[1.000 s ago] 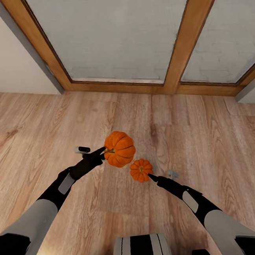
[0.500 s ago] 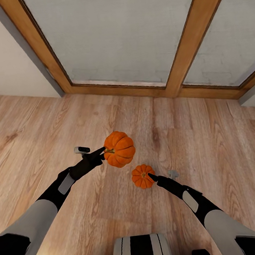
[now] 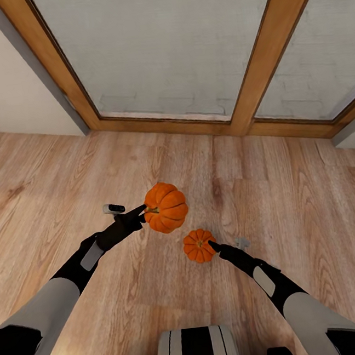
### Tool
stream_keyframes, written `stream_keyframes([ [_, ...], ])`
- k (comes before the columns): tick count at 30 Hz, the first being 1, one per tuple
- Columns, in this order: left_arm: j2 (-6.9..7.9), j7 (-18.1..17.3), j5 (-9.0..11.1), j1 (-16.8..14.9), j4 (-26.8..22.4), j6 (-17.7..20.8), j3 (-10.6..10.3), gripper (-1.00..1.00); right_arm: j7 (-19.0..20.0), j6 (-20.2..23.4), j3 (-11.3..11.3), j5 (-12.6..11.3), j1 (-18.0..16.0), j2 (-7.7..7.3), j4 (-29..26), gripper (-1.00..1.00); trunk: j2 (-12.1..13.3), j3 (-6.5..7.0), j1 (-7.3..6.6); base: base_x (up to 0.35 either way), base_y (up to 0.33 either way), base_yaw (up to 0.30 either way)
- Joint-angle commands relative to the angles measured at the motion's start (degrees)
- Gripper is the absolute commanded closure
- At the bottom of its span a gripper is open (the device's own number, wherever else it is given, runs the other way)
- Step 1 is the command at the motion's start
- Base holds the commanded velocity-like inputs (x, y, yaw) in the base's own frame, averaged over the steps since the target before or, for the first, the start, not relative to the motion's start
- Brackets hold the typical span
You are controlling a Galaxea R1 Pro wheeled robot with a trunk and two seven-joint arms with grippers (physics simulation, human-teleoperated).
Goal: Place each of the two pumpkins and all three candles from the living room inside a cabinet in the living room (use any cabinet), then make sure every cabinet is closed, and position the cauldron so it is next to a table in the living room.
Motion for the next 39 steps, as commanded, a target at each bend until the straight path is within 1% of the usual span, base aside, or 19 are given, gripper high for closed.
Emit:
stream_keyframes([
  [1,0.0,0.0,0.0,0.0,0.0,0.0,0.0,1.0,-0.2,-0.2,0.0,0.0,0.0,0.02,0.1,-1.0,0.0,0.0,0.0,0.0,0.0,0.0],
  [3,0.0,0.0,0.0,0.0,0.0,0.0,0.0,1.0,-1.6,-1.0,0.0,0.7,0.0,0.06,0.3,-1.0,0.0,0.0,0.0,0.0,0.0,0.0],
  [5,0.01,-0.1,0.0,0.0,0.0,0.0,0.0,1.0,-3.0,-1.3,0.0,1.9,0.0,0.12,0.4,-1.0,0.0,0.0,0.0,0.0,0.0,0.0],
  [8,0.01,-0.2,0.0,0.0,0.0,0.0,0.0,1.0,-3.7,-1.7,0.0,3.1,0.0,0.77,0.6,-1.0,0.0,0.0,0.0,0.0,0.0,0.0],
  [16,0.09,-0.2,0.0,0.0,0.0,0.0,0.0,1.0,-3.8,-2.6,0.0,3.2,0.0,1.44,0.6,-1.0,0.0,0.0,0.0,0.0,0.02,0.0],
  [17,0.05,-0.2,0.0,0.0,0.0,0.0,0.0,1.0,-3.8,-2.6,0.0,3.2,0.0,1.78,0.6,-1.0,0.0,0.0,0.0,0.0,0.212,0.0],
  [18,0.03,-0.2,0.0,0.0,0.0,0.0,0.0,1.0,-3.8,-2.7,0.1,3.3,0.0,1.87,0.6,-1.0,0.0,0.0,0.0,0.0,0.236,0.0],
  [19,0.02,-0.2,0.0,0.0,0.0,0.0,0.0,1.0,-3.8,-2.7,0.7,3.7,0.0,1.96,0.6,-1.0,0.0,0.0,0.0,0.0,0.128,0.0],
  [23,0.08,-0.1,0.0,0.0,0.0,0.0,0.0,1.0,-3.8,-2.7,2.1,4.1,0.0,2.02,0.6,-1.0,0.0,0.0,0.0,0.0,0.044,0.0],
  [35,0.09,-0.1,0.0,0.0,0.0,0.0,0.0,1.0,-3.9,-3.1,2.3,4.2,0.1,2.09,0.6,-1.0,0.0,0.0,0.0,0.0,0.002,0.0],
  [39,0.09,-0.1,0.0,0.0,0.0,0.0,0.0,1.0,-4.7,-3.1,2.3,4.4,0.1,3.24,0.6,-1.0,0.0,0.0,0.0,0.0,0.0,0.0],
])
